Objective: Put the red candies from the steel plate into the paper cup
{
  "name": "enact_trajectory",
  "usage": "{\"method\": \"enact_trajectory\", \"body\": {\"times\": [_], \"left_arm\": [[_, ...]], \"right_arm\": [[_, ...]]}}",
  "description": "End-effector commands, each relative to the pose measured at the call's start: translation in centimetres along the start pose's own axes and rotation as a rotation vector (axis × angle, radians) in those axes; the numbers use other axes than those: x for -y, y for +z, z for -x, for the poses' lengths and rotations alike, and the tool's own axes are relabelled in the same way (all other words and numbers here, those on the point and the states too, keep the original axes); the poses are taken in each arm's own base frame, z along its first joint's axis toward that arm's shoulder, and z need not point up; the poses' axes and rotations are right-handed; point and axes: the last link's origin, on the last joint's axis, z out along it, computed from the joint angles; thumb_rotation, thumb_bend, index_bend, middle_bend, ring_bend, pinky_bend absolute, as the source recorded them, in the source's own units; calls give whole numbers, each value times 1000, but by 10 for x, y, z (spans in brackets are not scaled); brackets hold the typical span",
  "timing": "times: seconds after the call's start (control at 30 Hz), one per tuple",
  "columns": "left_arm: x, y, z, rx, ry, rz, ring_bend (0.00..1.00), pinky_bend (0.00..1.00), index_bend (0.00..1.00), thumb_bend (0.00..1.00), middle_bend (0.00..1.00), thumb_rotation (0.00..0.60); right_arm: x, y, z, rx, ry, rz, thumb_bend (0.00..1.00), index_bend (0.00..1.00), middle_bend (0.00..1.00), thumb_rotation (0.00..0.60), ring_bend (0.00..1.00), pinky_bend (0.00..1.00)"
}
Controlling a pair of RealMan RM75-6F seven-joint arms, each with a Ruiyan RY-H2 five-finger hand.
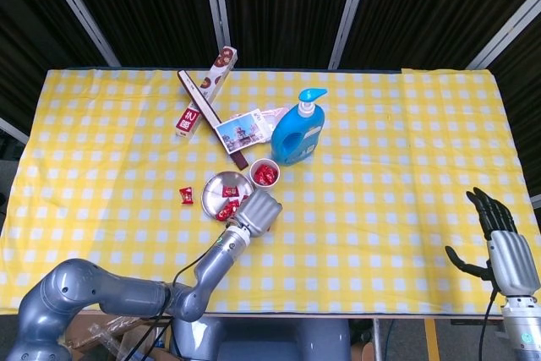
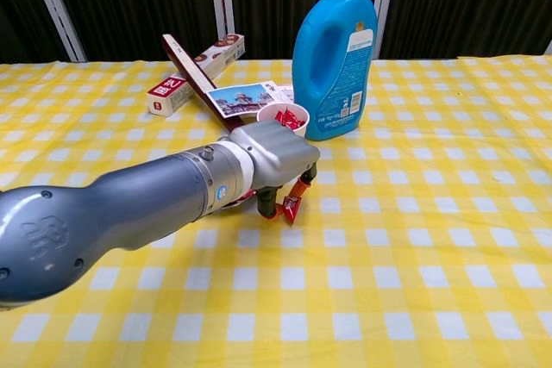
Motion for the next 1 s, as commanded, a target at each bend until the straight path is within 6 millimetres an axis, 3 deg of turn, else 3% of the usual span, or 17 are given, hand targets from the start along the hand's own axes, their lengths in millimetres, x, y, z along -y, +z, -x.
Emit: {"method": "enact_trajectory", "body": {"times": [0.03, 0.27, 0.47, 0.7, 0.9, 1.0], "left_arm": [[3, -5, -9, -34, -16, 0, 1000, 1000, 523, 417, 1000, 600], [18, -18, -47, -150, -72, -7, 1000, 1000, 523, 416, 1000, 600], [44, -17, -70, -204, -88, -70, 1000, 1000, 518, 416, 1000, 600], [66, -5, -69, -181, -87, -134, 1000, 1000, 506, 415, 1000, 600], [74, 10, -59, -140, -92, -167, 1000, 1000, 501, 411, 1000, 600], [74, 16, -54, -127, -91, -175, 1000, 1000, 471, 364, 995, 600]], "right_arm": [[0, 0, 0, 0, 0, 0, 336, 0, 0, 600, 0, 0], [0, 0, 0, -2, -2, 0, 336, 0, 0, 600, 0, 0], [0, 0, 0, -2, -2, 2, 336, 0, 0, 600, 0, 0], [0, 0, 0, -1, 3, 2, 336, 0, 0, 600, 0, 0], [0, 1, 0, 1, 7, 4, 337, 0, 0, 600, 0, 0], [0, 1, -1, 2, 9, 5, 336, 0, 0, 600, 0, 0]]}}
